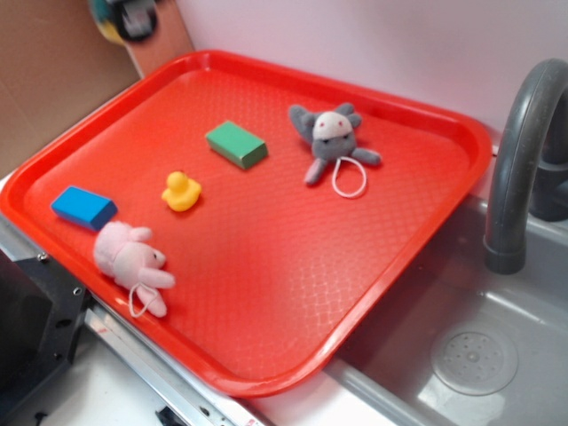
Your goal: Grab the green sponge.
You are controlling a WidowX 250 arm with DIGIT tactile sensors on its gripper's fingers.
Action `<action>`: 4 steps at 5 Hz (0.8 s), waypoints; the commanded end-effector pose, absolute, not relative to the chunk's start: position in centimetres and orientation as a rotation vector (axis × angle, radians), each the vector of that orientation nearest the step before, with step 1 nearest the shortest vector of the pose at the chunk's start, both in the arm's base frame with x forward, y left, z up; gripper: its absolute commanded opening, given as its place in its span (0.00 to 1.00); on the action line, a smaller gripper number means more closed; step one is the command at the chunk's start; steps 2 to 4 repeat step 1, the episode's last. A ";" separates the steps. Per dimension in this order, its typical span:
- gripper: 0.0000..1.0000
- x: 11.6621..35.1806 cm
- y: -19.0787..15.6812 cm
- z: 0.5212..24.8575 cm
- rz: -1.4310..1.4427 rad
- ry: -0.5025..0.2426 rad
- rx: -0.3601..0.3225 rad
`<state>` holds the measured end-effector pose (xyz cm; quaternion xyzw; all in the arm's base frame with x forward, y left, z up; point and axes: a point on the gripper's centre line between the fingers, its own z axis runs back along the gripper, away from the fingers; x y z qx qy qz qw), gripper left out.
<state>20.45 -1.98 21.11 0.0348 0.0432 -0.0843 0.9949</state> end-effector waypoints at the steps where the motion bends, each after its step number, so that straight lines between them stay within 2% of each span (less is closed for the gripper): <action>1: 0.06 18.8 -3.5 22.8 -0.014 0.094 -0.005; 4: 0.06 18.8 -3.5 22.8 -0.014 0.094 -0.005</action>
